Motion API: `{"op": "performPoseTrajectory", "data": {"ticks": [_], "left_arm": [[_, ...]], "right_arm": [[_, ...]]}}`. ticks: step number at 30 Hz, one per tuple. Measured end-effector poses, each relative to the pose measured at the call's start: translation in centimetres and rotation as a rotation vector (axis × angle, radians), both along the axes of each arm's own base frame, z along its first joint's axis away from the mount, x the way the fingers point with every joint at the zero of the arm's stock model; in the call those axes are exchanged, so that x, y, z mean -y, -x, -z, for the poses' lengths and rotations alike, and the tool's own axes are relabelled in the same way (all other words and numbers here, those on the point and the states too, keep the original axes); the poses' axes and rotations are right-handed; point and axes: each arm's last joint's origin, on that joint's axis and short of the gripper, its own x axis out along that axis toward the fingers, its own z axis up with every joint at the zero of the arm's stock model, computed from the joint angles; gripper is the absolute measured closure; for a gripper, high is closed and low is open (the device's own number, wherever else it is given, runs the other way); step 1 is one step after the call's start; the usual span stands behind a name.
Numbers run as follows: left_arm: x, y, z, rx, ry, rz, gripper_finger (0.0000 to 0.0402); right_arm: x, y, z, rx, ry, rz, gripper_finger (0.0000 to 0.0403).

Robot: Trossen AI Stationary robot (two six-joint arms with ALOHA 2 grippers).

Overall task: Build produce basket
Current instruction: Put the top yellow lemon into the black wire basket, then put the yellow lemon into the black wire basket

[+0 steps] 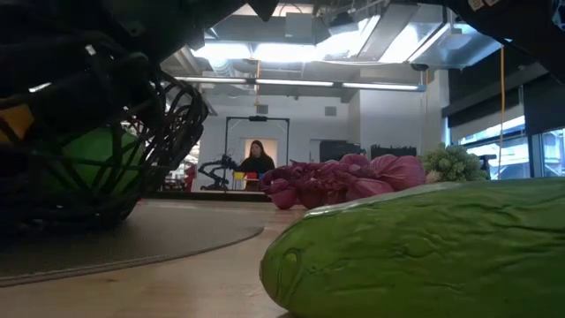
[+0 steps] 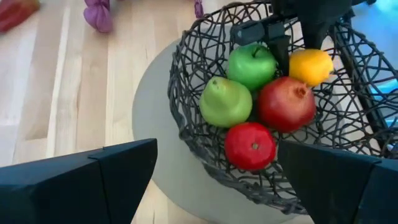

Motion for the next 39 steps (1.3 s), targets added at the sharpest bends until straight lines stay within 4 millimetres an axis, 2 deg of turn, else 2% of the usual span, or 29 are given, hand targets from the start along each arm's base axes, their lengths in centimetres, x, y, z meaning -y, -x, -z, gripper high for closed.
{"op": "performPoseTrajectory", "data": {"ticks": [6,17,23,27,32,36,39], "left_arm": [[0.0,0.0,0.0,-0.001,0.002,-0.002,0.0078],[0.0,0.0,0.0,-0.002,0.011,-0.011,0.0078],[-0.1,0.0,0.0,-0.012,0.081,-0.14,0.0078],[-0.5,-0.1,0.0,-0.006,0.061,-0.301,0.0078],[-0.7,-1.6,0.1,-0.048,0.035,-0.422,0.0078],[-0.8,-3.6,0.5,-0.12,0.039,-0.534,0.0078],[-0.9,-5.0,0.9,-0.171,0.071,-0.63,0.0078]], "right_arm": [[0.5,-0.1,0.0,-0.007,-0.007,0.025,0.0168],[1.3,-0.3,-0.5,-0.009,-0.045,0.034,0.0156],[1.5,0.0,-4.4,0.076,-0.039,0.041,0.0156],[1.8,0.8,-7.3,0.124,-0.018,0.076,0.0156],[2.6,2.4,-11.8,0.172,-0.003,0.114,0.0155],[3.6,3.8,-14.3,0.16,0.026,0.135,0.0155],[4.4,5.3,-17.0,0.182,0.033,0.135,0.0155]]}}
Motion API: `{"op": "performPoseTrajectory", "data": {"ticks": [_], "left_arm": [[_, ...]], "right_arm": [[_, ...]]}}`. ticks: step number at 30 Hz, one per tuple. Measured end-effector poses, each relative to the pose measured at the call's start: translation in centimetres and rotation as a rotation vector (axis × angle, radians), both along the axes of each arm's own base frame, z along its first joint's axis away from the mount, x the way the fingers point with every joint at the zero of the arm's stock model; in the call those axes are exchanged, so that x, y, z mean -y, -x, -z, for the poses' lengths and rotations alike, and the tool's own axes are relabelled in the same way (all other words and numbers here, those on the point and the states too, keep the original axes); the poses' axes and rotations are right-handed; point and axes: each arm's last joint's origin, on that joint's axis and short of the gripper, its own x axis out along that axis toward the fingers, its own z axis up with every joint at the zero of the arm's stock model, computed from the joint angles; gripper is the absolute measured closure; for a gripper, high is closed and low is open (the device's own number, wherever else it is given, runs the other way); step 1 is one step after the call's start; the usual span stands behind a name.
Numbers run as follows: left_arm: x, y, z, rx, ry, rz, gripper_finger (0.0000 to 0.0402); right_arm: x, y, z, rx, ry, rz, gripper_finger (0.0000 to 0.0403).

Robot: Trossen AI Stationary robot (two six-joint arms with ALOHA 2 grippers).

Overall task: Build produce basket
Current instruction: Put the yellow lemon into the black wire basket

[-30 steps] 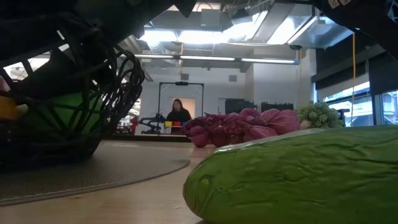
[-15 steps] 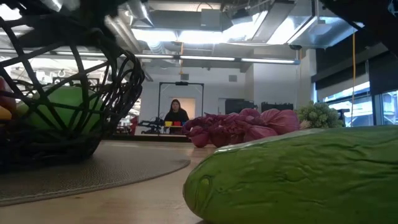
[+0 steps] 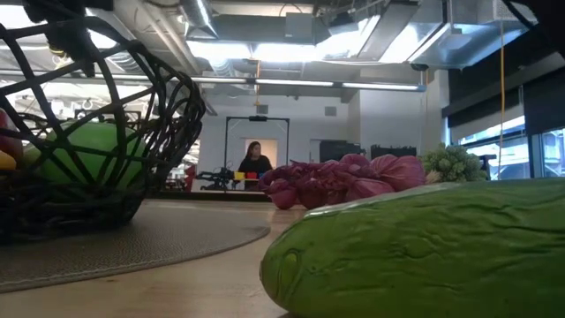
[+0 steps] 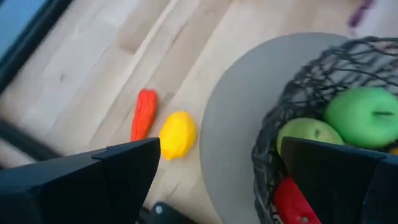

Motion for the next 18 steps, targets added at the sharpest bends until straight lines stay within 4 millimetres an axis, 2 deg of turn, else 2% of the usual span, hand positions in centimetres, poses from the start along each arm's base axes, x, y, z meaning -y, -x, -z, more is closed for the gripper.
{"op": "performPoseTrajectory", "data": {"ticks": [11,18], "left_arm": [[-2.2,-3.6,1.8,-0.199,0.02,-0.225,0.0078],[-4.8,-5.3,3.2,-0.346,0.04,-0.266,0.0078]], "right_arm": [[3.1,7.6,-10.4,0.14,0.07,0.014,0.0155],[4.8,11.6,-14.3,0.215,0.16,0.033,0.0155]]}}
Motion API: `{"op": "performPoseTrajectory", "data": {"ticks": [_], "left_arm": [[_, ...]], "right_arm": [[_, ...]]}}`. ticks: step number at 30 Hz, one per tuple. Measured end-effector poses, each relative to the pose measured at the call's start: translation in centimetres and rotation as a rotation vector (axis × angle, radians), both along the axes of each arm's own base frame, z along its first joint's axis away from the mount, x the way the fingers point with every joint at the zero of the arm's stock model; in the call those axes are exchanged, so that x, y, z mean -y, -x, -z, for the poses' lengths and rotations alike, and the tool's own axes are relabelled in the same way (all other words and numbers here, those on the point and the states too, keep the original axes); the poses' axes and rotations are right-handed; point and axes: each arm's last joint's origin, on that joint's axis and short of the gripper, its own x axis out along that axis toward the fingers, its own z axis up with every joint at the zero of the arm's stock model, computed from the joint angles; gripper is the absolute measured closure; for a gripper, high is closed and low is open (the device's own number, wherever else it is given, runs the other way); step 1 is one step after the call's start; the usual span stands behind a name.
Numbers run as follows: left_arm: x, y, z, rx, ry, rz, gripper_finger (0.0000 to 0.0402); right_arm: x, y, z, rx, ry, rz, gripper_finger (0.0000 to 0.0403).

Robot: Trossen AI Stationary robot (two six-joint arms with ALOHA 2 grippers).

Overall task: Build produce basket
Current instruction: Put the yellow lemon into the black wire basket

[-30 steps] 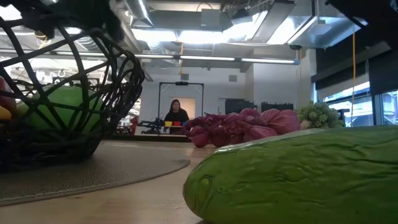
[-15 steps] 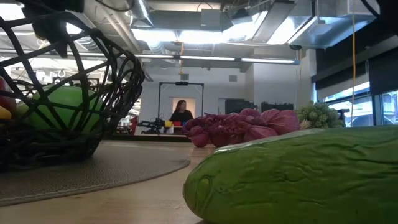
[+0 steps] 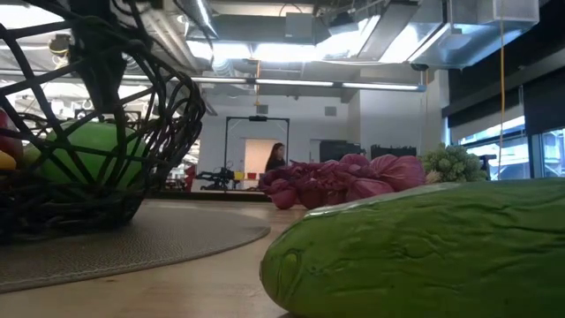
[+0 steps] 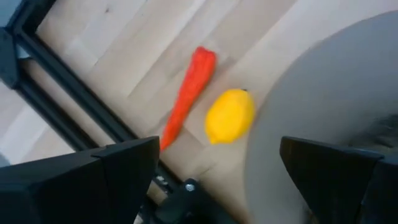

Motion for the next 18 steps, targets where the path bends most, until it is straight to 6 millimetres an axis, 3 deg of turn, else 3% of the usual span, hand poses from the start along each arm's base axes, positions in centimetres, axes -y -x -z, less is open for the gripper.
{"op": "performPoseTrajectory", "data": {"ticks": [8,18], "left_arm": [[-3.1,-1.8,2.3,-0.099,0.175,0.117,0.0078],[-4.0,-4.0,5.2,-0.221,0.277,0.305,0.0078]], "right_arm": [[1.2,2.9,-2.2,0.041,0.092,-0.023,0.0155],[4.1,5.8,-3.4,-0.004,0.102,0.042,0.0155]]}}
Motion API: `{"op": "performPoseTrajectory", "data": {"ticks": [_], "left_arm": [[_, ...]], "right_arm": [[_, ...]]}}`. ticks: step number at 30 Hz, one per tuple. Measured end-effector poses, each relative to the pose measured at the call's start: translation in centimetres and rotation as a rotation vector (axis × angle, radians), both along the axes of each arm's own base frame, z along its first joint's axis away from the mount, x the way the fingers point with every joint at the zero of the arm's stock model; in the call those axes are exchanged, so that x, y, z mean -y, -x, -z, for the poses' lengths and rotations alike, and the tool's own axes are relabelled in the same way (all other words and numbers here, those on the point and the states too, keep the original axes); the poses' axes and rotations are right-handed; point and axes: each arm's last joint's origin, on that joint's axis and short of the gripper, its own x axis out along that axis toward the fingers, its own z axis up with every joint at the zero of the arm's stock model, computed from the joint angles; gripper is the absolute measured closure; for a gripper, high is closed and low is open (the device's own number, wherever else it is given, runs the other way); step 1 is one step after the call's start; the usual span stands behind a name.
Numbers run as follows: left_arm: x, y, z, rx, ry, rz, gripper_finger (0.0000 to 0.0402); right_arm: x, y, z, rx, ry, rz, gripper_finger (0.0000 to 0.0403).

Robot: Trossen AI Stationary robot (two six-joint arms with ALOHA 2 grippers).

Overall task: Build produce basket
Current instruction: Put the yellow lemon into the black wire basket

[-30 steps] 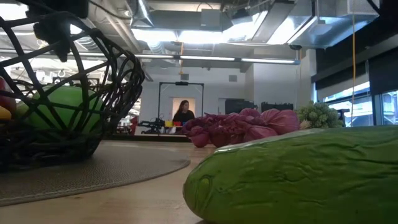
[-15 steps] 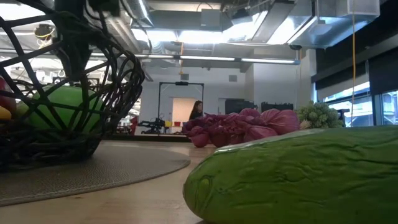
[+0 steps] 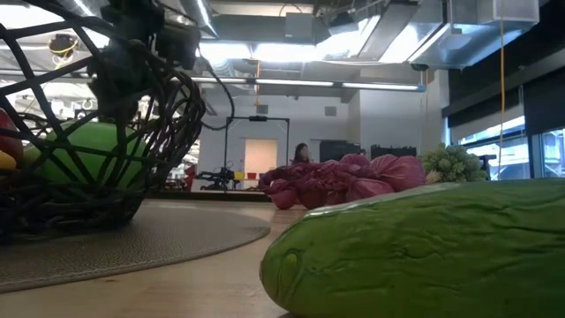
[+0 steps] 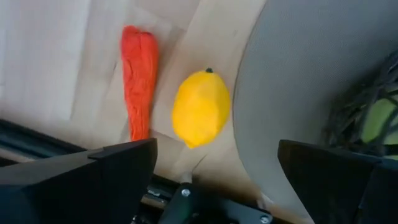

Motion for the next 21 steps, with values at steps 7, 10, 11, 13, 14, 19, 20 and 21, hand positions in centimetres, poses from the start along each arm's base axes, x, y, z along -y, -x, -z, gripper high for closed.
{"op": "performPoseTrajectory", "data": {"ticks": [7,10,11,13,14,19,20,21], "left_arm": [[0.6,0.7,4.2,-0.047,0.084,0.064,0.0078],[0.6,0.9,5.4,-0.044,0.053,0.067,0.0078],[0.7,1.0,5.7,-0.045,0.051,0.071,0.0078],[0.6,1.0,5.9,-0.041,0.041,0.084,0.0078],[0.6,0.9,5.9,-0.034,0.029,0.089,0.0078],[0.5,0.7,6.0,-0.011,0.045,0.113,0.0078],[0.5,0.6,6.1,-0.012,0.053,0.115,0.0078],[0.5,0.6,6.2,-0.015,0.057,0.114,0.0078]], "right_arm": [[1.8,0.3,0.9,-0.105,-0.017,0.067,0.0155],[2.3,0.3,0.9,-0.106,-0.002,0.072,0.0155],[2.4,0.3,0.9,-0.106,0.001,0.075,0.0155],[2.7,0.3,0.9,-0.105,0.001,0.082,0.0155],[2.8,0.2,0.9,-0.104,0.0,0.087,0.0155],[3.2,0.2,0.9,-0.104,-0.003,0.102,0.0155],[3.2,0.2,0.9,-0.104,-0.003,0.102,0.0155],[3.2,0.2,0.9,-0.104,-0.003,0.102,0.0155]]}}
